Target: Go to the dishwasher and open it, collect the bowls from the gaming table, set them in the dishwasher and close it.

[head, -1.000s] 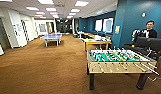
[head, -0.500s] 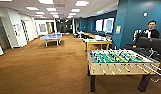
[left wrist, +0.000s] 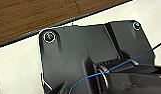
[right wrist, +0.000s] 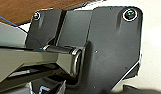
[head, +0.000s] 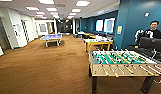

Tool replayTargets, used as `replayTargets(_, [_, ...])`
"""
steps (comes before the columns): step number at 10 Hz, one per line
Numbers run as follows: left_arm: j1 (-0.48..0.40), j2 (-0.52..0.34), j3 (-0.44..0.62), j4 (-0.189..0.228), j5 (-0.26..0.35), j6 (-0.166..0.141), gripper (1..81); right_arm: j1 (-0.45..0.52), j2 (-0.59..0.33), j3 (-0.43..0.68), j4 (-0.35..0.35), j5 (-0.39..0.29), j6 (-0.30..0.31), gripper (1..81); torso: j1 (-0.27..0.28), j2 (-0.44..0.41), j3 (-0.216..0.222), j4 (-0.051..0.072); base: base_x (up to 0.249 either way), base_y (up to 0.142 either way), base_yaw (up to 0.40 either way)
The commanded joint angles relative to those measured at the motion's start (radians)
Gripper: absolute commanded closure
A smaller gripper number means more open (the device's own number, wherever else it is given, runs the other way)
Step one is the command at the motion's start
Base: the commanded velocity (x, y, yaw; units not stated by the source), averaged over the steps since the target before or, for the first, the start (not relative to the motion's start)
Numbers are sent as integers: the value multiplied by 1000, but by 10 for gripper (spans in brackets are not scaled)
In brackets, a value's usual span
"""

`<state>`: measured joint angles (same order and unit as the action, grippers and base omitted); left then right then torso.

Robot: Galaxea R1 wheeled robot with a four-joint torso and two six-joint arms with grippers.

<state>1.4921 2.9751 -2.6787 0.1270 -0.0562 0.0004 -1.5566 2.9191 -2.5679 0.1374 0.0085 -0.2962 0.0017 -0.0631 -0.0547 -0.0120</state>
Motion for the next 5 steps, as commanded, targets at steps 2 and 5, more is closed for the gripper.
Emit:
replayTargets(2, [-55,-4,0,-3,45,6,10,46,-12,3,-7,-53,-4,10,-1,0,0,0,109,0,0])
replayTargets(5, [-55,-4,0,-3,45,7,10,43,-12,3,-7,-50,-4,10,-1,0,0,0,120,0,0])
